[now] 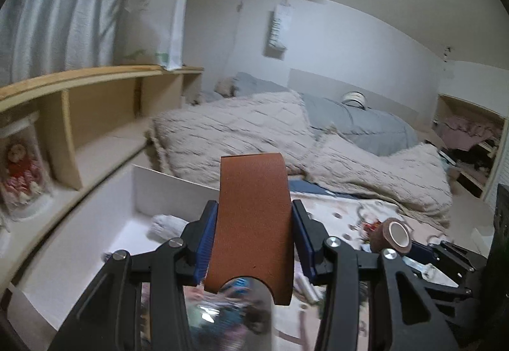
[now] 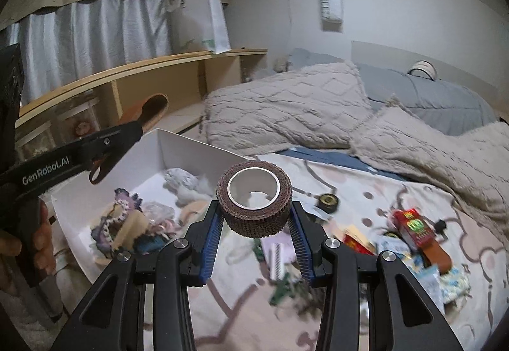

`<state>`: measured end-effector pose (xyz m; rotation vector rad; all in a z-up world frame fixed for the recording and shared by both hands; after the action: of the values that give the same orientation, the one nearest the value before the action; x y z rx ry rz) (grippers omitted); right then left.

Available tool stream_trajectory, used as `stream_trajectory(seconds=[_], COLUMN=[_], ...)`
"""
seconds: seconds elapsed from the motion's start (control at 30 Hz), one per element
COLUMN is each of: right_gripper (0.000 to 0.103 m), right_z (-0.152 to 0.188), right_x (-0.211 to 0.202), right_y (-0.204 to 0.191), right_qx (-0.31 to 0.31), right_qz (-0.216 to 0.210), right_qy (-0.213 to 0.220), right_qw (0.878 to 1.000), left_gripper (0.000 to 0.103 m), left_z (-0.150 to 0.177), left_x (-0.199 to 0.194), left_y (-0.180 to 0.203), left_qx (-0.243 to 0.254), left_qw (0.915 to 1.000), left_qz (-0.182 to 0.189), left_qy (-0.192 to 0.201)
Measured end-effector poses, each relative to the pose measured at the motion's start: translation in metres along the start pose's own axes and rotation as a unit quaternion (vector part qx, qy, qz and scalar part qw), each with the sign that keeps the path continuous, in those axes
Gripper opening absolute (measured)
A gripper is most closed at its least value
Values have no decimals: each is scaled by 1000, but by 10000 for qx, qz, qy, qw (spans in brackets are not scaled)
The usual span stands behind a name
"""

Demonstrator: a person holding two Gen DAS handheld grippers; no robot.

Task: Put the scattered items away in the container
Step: 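Lift the leather strip with the left tool while the right tool carries the tape roll toward the box, then lower the leather strip into the box with the left tool while the right tool releases the tape roll inside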

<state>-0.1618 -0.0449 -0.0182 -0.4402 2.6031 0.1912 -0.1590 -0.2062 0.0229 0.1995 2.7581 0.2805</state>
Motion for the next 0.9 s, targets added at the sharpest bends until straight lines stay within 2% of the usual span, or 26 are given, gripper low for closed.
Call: stream_trajectory(seconds=[0.17,0.23,0.53,0.7,0.9], right_gripper=[43,43,43,43,43], right_z=[-12,-15,-16,-12,-8], right_x=[14,21,50,59,69], right_y=[-29,-41,-90,-110,-130], right_qx=[-136,-190,-423,-481,-519], right_qz=[-188,-276,-523,-651,-803], right_qy=[-52,-109,-358,-508,-709], right_qw=[9997,9994,9971,9954,9929], left_gripper=[45,45,45,45,45], left_z=[-9,-9,23,32,32], left_x=[-1,1,17,23,29], left_y=[-33,-47,-121,-144,-138], left_qx=[19,78,-24,-121,-29], left_qw=[9997,9987,9909,9886,9887], left_qz=[-254,-497,-1228,-1332,-1268], left_qy=[37,-36,-548,-688,-804])
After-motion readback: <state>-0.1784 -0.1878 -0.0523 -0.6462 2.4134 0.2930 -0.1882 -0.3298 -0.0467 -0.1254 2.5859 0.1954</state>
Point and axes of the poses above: each gripper's, at about its wrist camera, not at the fingertips, and x roughly the way its jaws point, y to its right, z to its underside, the point moved 10 cm from there along x, roughly the way its jaws point, and after that the axes turned 13 degrees about z, right-handed, at the moved point
